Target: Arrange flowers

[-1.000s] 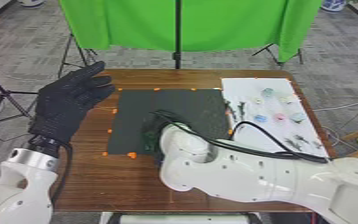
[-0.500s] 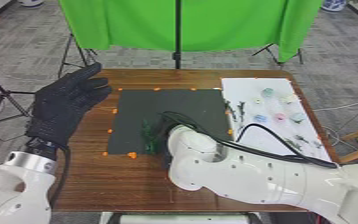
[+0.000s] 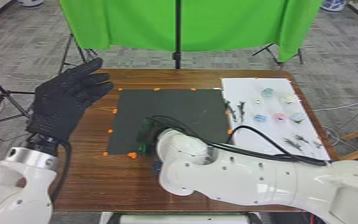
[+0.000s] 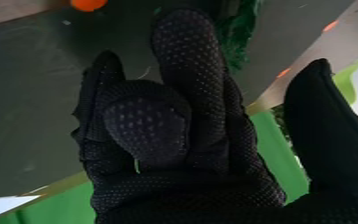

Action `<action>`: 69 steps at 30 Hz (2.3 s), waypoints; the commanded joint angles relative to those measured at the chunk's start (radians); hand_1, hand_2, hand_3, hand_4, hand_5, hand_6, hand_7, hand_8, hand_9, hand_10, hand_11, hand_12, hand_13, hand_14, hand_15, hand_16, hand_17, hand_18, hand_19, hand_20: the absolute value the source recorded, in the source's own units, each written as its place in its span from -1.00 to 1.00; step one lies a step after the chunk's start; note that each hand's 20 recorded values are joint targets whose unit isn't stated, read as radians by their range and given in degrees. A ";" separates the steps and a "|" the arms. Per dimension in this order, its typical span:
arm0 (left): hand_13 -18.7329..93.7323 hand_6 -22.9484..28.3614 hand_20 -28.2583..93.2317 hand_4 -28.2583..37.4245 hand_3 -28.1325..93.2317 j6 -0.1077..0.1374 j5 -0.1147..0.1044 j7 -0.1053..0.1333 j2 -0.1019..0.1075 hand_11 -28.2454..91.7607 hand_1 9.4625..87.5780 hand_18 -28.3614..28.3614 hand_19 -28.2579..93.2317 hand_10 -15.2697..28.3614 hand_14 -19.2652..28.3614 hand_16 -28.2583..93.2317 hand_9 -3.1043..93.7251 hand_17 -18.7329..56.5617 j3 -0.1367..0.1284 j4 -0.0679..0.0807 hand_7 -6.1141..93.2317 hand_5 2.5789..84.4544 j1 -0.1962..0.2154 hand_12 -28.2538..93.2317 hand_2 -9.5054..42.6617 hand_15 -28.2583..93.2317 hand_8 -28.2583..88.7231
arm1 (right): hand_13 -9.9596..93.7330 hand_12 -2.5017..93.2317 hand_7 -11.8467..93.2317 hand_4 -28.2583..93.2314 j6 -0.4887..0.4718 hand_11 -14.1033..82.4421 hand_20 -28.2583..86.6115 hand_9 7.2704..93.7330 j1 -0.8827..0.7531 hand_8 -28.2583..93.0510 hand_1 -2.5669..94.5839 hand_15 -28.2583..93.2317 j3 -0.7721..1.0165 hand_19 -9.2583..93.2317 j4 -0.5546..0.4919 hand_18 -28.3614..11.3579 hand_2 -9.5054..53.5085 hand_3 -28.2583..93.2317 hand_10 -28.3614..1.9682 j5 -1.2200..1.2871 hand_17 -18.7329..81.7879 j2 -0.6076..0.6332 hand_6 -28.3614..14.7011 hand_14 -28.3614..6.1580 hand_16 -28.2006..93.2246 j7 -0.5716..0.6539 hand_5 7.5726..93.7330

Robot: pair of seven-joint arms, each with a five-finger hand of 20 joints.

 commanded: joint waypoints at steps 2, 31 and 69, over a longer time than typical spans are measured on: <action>-0.23 0.39 -0.47 -0.84 0.76 -0.009 -0.004 -0.001 0.005 0.02 -0.68 0.97 0.49 0.76 1.00 -0.72 -0.21 -0.75 0.011 0.014 -0.61 -0.04 -0.010 -0.35 -0.34 0.38 -0.66 | 0.81 -0.53 -0.55 -0.90 0.025 0.05 -0.35 0.86 0.028 -0.72 -0.46 0.65 -0.007 1.00 0.006 -0.89 -0.41 0.61 -0.18 0.007 0.16 -0.034 -0.07 0.10 -0.24 -0.008 0.56; -0.23 0.39 -0.47 -0.83 0.76 0.037 -0.004 -0.002 -0.042 0.01 -0.68 0.98 0.49 0.76 1.00 -0.72 -0.21 -0.75 -0.105 -0.043 -0.61 -0.04 0.160 -0.35 -0.34 0.39 -0.66 | 0.82 -0.55 -0.52 -0.89 0.022 -0.01 -0.46 0.85 -0.061 -0.72 -0.48 0.58 0.104 1.00 -0.171 -0.89 -0.41 0.61 -0.22 -0.222 0.18 0.168 -0.03 0.08 -0.26 -0.030 0.56; -0.24 0.37 -0.47 -0.85 0.74 0.101 -0.011 0.076 -0.077 0.01 -0.69 0.98 0.47 0.74 1.00 -0.72 -0.23 -0.76 -0.156 -0.087 -0.62 -0.06 0.312 -0.35 -0.33 0.37 -0.66 | 0.77 -0.63 -0.59 -0.87 0.003 -0.25 -0.96 0.68 -1.276 -0.70 -0.31 0.37 1.307 0.98 -0.555 -0.84 -0.71 0.59 -0.45 -0.546 0.28 0.603 -0.12 -0.13 -0.31 0.107 0.24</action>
